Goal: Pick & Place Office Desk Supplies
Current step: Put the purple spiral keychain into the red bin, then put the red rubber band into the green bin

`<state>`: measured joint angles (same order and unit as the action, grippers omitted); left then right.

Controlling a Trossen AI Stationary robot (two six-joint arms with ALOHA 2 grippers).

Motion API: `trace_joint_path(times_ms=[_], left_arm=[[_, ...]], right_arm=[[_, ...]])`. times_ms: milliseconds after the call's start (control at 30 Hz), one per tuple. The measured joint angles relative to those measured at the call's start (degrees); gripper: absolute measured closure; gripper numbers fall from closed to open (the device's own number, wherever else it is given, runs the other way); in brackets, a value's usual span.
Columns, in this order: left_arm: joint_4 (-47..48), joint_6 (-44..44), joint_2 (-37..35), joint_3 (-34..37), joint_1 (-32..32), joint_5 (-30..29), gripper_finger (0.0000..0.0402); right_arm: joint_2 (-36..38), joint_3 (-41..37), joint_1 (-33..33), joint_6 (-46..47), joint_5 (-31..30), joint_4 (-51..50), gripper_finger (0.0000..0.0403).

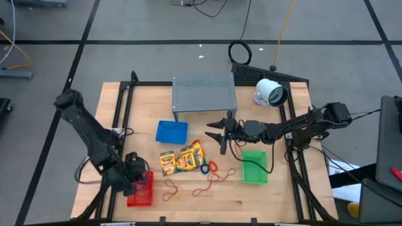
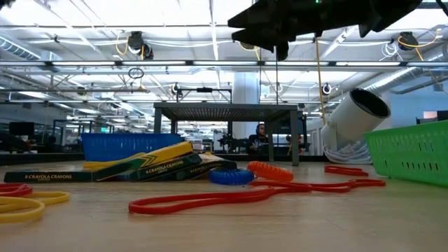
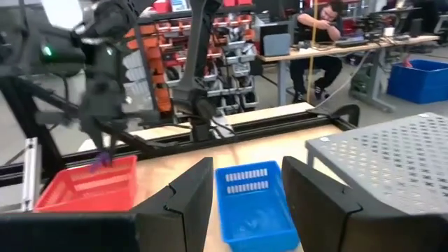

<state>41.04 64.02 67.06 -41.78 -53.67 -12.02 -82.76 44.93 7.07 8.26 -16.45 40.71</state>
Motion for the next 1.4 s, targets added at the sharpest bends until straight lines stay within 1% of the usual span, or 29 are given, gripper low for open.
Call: trace_joint_path(times_ms=[67,200,433,500,700,800,867,1033,1200,1233,1300,1400], left_arm=[[-0.4,1.2,2.7,0.0,-0.4,0.6,0.0387],[-0.7,2.3,6.0,0.0,-0.5,2.2,0.0387],[-0.7,4.0,9.5,0.0,-0.5,2.3,0.0387],[-0.7,4.1,9.9,0.0,-0.4,1.7,0.038],[-0.8,5.0,9.9,0.0,0.4,1.5,0.0319],[-1.0,5.1,9.9,0.0,0.9,1.5,0.03],[-1.2,3.3,9.9,0.0,1.2,1.6,0.0291],[-2.1,0.5,9.8,0.1,1.7,3.9,0.0286],[-1.6,-0.5,8.3,0.0,4.5,11.4,0.0285],[-1.1,-1.1,7.8,-0.3,4.9,12.1,0.0285],[0.3,-2.5,6.9,-1.7,5.5,11.8,0.0285],[3.6,-5.8,5.5,-5.4,5.8,8.3,0.0285]], right_arm=[[0.0,0.0,0.9,-0.6,0.0,1.5,0.0243],[0.0,0.0,2.4,-1.4,0.0,2.5,0.0243],[0.0,0.0,4.3,-1.5,0.0,2.8,0.0243],[0.0,0.0,4.7,-1.6,0.0,2.9,0.0243],[0.0,0.0,4.7,-1.6,0.0,2.8,0.0243],[0.0,0.0,4.7,-1.9,0.0,2.8,0.0243],[0.0,0.0,4.7,-2.1,0.0,2.8,0.0243],[0.0,0.0,4.7,-2.6,0.0,2.7,0.0243],[0.0,0.0,4.7,-3.0,0.0,2.0,0.0243],[0.0,0.0,4.7,-3.0,0.0,1.7,0.0243],[0.0,0.0,4.7,-3.0,0.0,0.7,0.0243],[0.0,0.0,4.7,-3.0,0.0,0.2,0.0243]])
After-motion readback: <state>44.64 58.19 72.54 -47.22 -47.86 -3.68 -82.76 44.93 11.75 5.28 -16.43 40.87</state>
